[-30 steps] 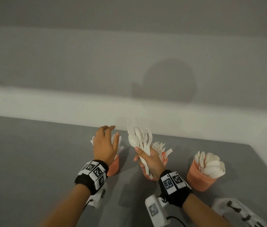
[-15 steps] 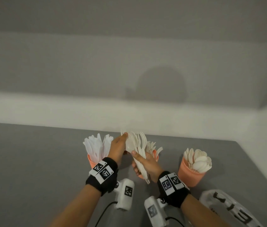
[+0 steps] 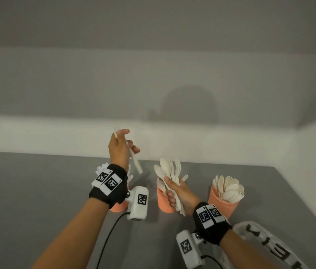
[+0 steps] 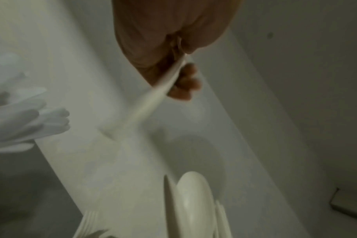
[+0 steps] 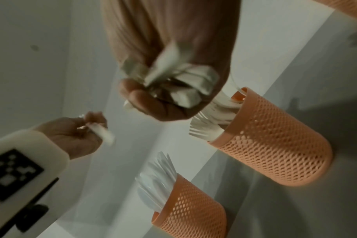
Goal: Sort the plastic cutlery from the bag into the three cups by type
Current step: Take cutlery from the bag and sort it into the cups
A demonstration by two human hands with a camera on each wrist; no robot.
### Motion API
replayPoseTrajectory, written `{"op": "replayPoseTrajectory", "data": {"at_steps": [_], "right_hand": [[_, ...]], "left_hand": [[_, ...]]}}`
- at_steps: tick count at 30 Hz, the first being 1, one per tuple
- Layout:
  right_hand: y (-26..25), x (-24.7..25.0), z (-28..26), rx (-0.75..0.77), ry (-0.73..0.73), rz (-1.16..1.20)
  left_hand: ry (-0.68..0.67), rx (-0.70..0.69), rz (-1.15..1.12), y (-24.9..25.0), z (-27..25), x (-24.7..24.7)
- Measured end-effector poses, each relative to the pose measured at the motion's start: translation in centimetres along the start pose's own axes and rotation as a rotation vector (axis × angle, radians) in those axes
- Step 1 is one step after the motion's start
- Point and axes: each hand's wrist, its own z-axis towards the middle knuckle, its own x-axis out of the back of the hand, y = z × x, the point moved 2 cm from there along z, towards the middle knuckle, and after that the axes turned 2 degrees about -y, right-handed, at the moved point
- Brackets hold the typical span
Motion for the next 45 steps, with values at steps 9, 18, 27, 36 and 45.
{"op": "replayPoseTrajectory", "data": {"at_steps": [9, 18, 27, 36, 45], "right_hand": [[0.2, -1.1, 0.2, -0.028, -0.115, -0.051], [-0.6, -2.5, -0.4, -0.08, -0.191, -0.275], [0.3, -2.9, 1.0, 0.158, 0.153, -0.7], [0.4, -1.9, 1.0, -0.011, 0.117, -0.08], [-0.6, -1.4, 1.1, -0.013, 0.062, 0.03]], "left_hand": [[-0.682, 0.34, 0.068, -4.3, -7.3, -1.3], [-0.295, 0.305, 0.221, -5.2, -5.7, -2.3], [-0.144, 0.149, 0.495, -5.4, -5.8, -3.8], [-0.34, 0.235, 0.352, -5.7, -4.8, -3.8], [-0.368, 0.249, 0.301, -6.0, -5.4, -2.6]]}}
